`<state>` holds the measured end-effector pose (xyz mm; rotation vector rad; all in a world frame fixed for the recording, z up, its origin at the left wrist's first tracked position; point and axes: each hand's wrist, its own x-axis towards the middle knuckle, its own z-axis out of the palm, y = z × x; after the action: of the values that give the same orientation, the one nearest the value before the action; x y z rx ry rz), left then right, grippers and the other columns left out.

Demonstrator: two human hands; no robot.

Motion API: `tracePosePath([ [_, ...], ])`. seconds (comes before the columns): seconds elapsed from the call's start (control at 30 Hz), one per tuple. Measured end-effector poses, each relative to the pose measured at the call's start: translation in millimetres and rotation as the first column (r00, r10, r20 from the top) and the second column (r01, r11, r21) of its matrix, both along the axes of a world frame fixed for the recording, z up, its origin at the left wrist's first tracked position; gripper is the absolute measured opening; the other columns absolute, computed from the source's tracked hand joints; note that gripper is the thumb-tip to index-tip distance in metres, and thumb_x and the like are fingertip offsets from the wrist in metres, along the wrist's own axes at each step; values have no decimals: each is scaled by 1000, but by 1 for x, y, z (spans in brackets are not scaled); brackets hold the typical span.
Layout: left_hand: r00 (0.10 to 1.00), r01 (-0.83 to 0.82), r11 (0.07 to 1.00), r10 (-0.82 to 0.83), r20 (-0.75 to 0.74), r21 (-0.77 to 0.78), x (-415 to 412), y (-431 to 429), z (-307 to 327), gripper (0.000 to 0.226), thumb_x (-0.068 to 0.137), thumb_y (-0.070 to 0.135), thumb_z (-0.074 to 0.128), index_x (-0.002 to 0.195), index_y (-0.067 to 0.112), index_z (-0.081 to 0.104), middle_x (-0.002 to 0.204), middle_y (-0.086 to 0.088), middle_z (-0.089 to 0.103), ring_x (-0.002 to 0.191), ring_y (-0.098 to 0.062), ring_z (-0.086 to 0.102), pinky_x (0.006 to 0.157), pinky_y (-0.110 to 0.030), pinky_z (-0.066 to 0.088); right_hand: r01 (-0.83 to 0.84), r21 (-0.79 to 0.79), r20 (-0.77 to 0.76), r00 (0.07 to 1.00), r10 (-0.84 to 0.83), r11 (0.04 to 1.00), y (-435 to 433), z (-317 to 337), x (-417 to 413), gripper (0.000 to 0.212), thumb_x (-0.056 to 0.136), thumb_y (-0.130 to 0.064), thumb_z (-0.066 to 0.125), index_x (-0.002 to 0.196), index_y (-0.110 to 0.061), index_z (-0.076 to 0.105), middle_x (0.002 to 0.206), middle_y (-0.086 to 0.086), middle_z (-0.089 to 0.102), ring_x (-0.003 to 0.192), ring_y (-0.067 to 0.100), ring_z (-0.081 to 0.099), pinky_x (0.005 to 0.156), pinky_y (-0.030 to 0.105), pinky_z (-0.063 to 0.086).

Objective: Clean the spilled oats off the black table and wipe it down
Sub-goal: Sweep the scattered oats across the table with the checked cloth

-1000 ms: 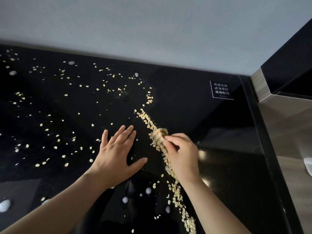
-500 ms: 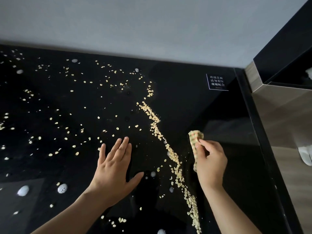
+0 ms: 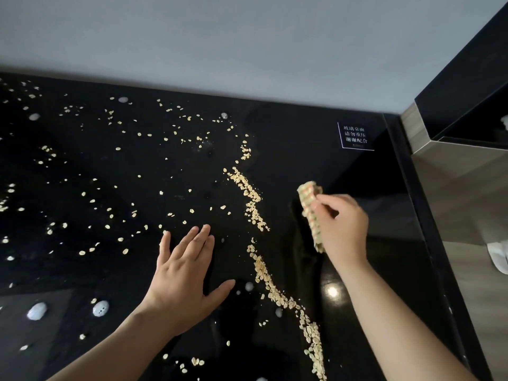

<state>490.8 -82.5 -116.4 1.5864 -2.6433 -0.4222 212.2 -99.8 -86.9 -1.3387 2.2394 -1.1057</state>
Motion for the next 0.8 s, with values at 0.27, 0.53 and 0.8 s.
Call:
tracePosePath([
  [0.27,1000,-27,1000,27,-8,-13,-2,0,-2,86,78,75,41,131,9,54,146,-2,43,138,-20,36,114,-56,14,186,47,-50,982,-184,981,-53,-30,-25,17,90,-11,62,104,-10,72,103,7,63,89,23,63,78,37,54],
  [0.53,1000,-29,999,29,-8,-16,-2,-1,-2,85,78,74,41,131,9,54,147,-2,42,139,-20,33,114,-57,14,-225,105,34,974,222,969,-25,-22,38,16,86,-10,67,101,-10,73,98,-5,61,85,3,59,74,7,46],
  [0.8,1000,-20,1000,20,7,-11,-1,-3,-1,85,79,74,38,131,9,53,148,-2,41,140,-19,31,116,-54,10,107,26,-1,994,-107,994,28,-6,-6,18,87,-10,66,105,-10,72,102,0,66,85,4,59,71,9,43],
])
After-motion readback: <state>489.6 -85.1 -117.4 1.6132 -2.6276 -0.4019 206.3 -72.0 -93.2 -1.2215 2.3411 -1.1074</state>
